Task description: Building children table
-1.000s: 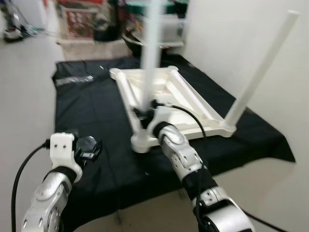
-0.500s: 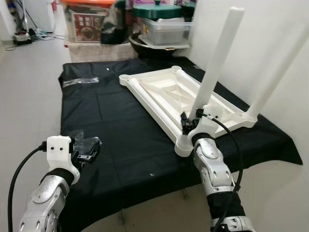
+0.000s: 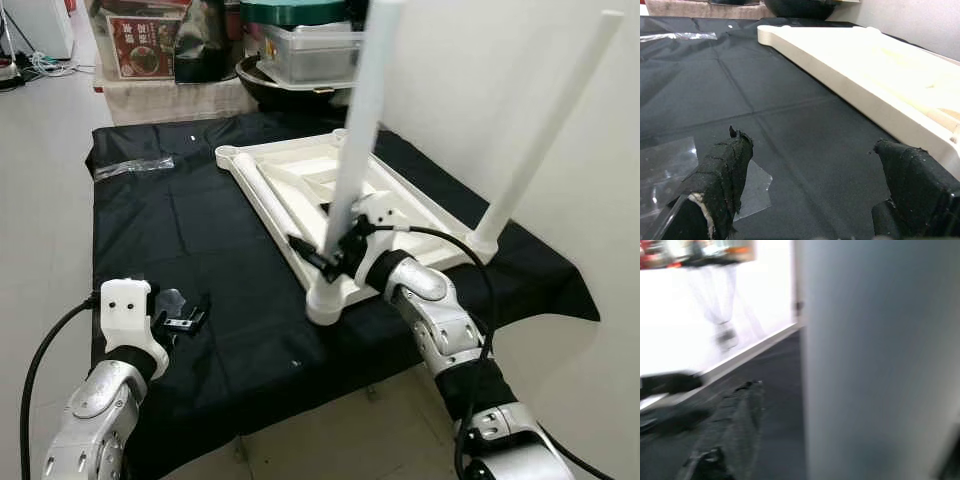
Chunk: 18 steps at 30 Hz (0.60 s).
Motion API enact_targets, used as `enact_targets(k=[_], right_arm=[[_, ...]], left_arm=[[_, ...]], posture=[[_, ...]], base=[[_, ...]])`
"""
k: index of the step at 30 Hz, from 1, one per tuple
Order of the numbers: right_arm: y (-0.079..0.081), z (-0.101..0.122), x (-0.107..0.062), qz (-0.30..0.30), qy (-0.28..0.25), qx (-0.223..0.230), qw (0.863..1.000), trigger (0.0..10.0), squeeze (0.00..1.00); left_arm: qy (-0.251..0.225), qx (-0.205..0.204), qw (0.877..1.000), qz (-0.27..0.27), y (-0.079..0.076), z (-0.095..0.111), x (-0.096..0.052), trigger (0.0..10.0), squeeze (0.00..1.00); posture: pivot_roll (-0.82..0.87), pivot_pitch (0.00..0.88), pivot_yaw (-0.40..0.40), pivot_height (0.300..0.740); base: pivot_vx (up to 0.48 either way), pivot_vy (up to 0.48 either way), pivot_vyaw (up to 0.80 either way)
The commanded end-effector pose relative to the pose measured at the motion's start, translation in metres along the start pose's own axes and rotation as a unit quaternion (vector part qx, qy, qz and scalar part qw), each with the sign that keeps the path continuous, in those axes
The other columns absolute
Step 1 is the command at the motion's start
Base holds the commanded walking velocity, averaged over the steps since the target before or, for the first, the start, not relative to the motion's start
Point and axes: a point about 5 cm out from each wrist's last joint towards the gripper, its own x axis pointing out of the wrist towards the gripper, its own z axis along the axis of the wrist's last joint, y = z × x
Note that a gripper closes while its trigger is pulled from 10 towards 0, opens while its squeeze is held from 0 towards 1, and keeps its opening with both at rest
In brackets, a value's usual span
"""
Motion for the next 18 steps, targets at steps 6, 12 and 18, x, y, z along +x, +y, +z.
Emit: enact_targets(k=[6, 12, 18], right_arm=[[0.020, -0.004, 0.020, 0.025, -0.023, 0.057, 0.998, 0.0, 0.00], [-0.032, -0.032, 0.003, -0.391, 0.083, 0.099, 0.911, 0.0, 0.00], [-0.030, -0.054, -0.054, -0.552, 0.168, 0.025, 0.816, 2.7, 0.00]], left_arm=[[-0.002, -0.005, 1.000, 0.000, -0.002, -0.001, 0.000, 10.0, 0.00], [-0.004, -0.007, 1.000, 0.000, -0.002, 0.000, -0.002, 10.0, 0.00], [-0.004, -0.008, 1.000, -0.002, 0.000, 0.001, -0.003, 10.0, 0.00]], posture=[[0.16, 0.000, -0.129, 0.740], [0.14, 0.000, -0.120, 0.740], [0.12, 0.000, -0.097, 0.740]], base=[[0.000, 0.000, 0.00], [0.000, 0.000, 0.00], [0.000, 0.000, 0.00]])
